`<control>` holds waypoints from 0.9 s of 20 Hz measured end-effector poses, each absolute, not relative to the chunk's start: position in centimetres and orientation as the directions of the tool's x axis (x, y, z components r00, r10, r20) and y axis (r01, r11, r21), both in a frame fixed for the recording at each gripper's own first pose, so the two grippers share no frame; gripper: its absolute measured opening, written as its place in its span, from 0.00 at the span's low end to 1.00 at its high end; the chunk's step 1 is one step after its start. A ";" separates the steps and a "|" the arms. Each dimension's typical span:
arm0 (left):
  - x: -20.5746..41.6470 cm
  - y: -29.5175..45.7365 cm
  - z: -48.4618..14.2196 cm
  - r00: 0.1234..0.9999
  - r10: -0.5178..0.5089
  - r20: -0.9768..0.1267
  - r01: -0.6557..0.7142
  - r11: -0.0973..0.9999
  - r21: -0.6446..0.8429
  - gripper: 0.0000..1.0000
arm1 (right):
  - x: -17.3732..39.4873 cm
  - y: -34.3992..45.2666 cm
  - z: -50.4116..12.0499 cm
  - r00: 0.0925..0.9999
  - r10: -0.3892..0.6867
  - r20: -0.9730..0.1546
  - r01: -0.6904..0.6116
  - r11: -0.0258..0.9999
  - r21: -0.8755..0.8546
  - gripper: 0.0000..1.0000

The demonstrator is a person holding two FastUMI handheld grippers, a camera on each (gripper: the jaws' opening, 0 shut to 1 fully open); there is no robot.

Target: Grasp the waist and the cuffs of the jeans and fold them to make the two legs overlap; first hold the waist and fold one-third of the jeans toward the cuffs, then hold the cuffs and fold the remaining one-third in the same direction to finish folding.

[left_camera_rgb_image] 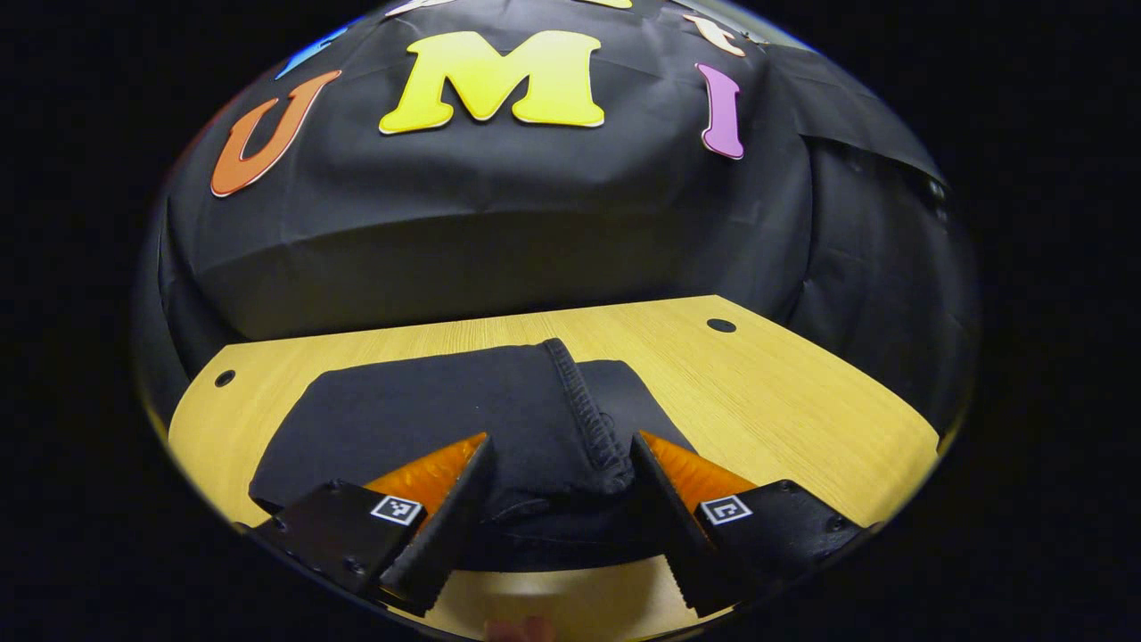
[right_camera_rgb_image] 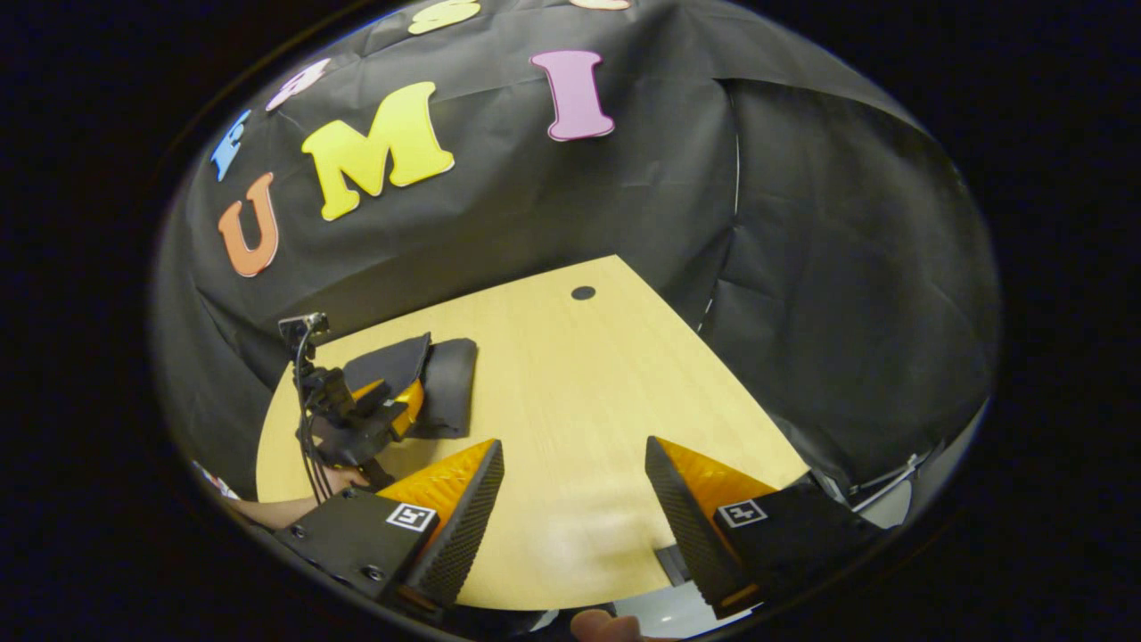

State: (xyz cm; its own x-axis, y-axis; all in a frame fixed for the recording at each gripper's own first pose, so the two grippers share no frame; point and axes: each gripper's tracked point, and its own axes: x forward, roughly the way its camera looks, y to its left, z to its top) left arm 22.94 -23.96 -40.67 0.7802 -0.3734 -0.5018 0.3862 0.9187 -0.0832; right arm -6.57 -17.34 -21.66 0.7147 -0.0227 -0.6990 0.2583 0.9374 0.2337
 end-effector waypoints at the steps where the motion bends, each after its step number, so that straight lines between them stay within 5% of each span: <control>1: 23.0 -23.8 -40.0 0.785 -0.374 -0.493 0.379 0.920 -0.095 0.97 | -6.1 -17.0 -21.2 0.725 -0.019 -0.688 0.245 0.941 0.232 0.98; 6: 22.8 -20.7 -32.0 0.838 -0.351 -0.418 0.309 0.936 -0.167 0.97 | -1.5 -13.3 -17.0 0.813 0.023 -0.582 0.105 0.977 0.185 0.94; 12: 22.8 -11.6 -15.4 0.947 -0.218 -0.234 0.193 0.973 -0.125 0.96 | 5.9 -6.3 -7.0 0.949 0.095 -0.299 -0.068 0.993 0.099 0.98; 18: 20.0 -4.0 -5.2 0.991 -0.084 -0.105 0.079 0.996 -0.048 0.97 | 6.8 0.8 -1.2 0.980 0.158 -0.121 -0.146 0.984 0.098 0.94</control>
State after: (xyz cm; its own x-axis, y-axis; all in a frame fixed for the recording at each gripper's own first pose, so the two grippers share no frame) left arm 19.96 -4.04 -5.25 0.9909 -0.0842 -0.1053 0.0795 0.9957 -0.0482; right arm 6.82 0.75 -1.22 0.9801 0.1577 -0.1206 -0.1463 0.9844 0.0981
